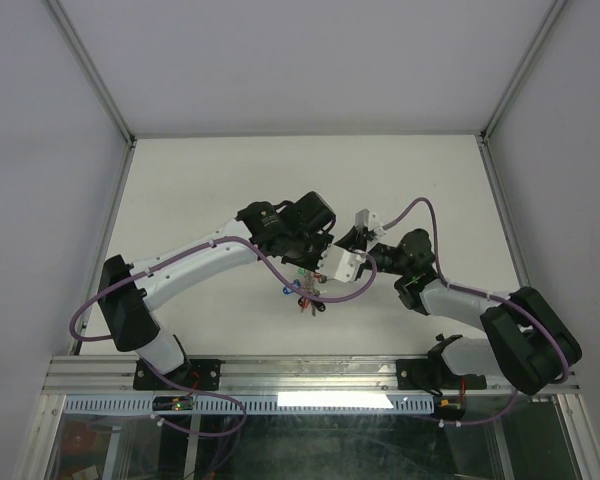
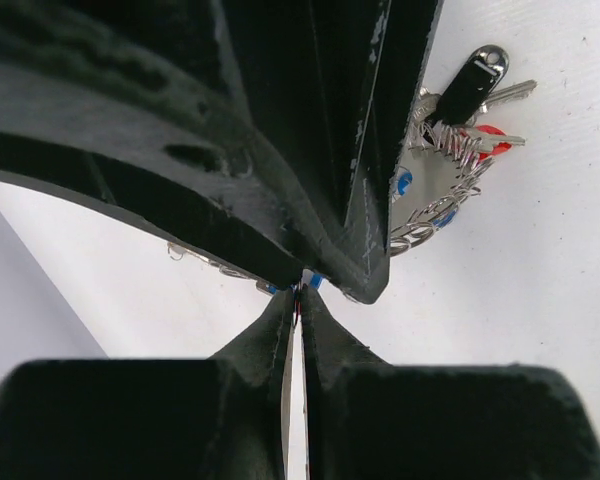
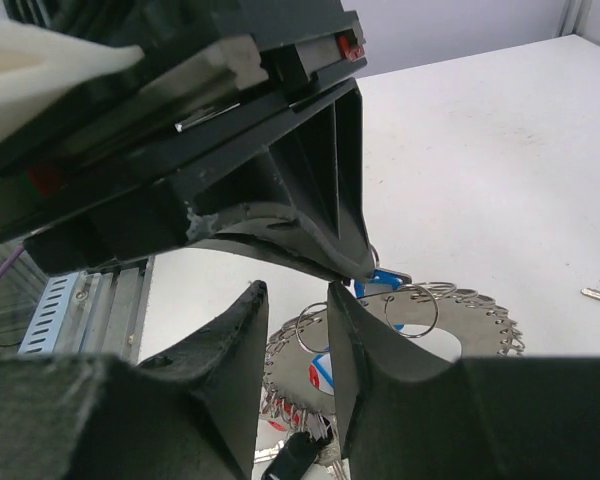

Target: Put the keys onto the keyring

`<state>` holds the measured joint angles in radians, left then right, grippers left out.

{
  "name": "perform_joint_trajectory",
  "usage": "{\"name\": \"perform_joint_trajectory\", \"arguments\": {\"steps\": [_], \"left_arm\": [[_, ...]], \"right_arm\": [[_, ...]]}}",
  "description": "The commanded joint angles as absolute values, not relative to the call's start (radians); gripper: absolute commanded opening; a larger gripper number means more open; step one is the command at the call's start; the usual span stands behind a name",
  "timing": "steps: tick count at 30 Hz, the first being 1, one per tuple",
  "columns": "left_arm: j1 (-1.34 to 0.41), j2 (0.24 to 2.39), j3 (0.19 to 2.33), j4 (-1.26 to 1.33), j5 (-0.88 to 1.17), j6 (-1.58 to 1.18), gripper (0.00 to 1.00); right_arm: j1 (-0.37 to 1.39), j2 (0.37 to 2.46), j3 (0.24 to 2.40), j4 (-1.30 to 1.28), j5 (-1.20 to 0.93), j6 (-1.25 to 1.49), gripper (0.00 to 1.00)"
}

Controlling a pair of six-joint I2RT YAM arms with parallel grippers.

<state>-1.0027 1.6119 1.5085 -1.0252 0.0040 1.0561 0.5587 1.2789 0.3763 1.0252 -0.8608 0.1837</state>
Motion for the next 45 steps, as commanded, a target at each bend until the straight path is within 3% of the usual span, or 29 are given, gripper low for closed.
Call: {"name": "perform_joint_trajectory", "arguments": {"steps": [1, 23, 27, 30, 36, 41, 45], "left_arm": [[-1.018, 1.579, 1.553, -1.006, -0.004, 1.073, 0.0], [-1.02, 1.566, 1.563, -1.005, 0.053, 1.087, 0.0], [-1.019, 1.565, 1.562, -1.0, 0.064, 1.091, 0.0], [-1.019, 1.561, 1.562, -0.998, 0.071, 1.093, 0.0], [-1.019, 1.523, 1.521, -0.96, 0.065, 1.085, 0.0], [-1.016, 1.451, 1.433, -0.88, 0.039, 1.053, 0.27], [-0.995, 1.388, 1.365, -0.849, 0.065, 1.016, 0.32]], "right_arm": [[0.566, 1.285, 0.414, 1.095, -0.85, 0.178, 0.33], [0.571, 1.356, 0.435, 1.083, -0.827, 0.1, 0.29], [0.569, 1.365, 0.441, 1.085, -0.846, 0.093, 0.2], [0.569, 1.364, 0.435, 1.086, -0.869, 0.071, 0.01], [0.567, 1.325, 0.391, 1.097, -0.845, 0.017, 0.0], [0.546, 1.307, 0.361, 1.138, -0.831, 0.025, 0.0], [0.527, 1.307, 0.333, 1.219, -0.844, 0.047, 0.0]]}}
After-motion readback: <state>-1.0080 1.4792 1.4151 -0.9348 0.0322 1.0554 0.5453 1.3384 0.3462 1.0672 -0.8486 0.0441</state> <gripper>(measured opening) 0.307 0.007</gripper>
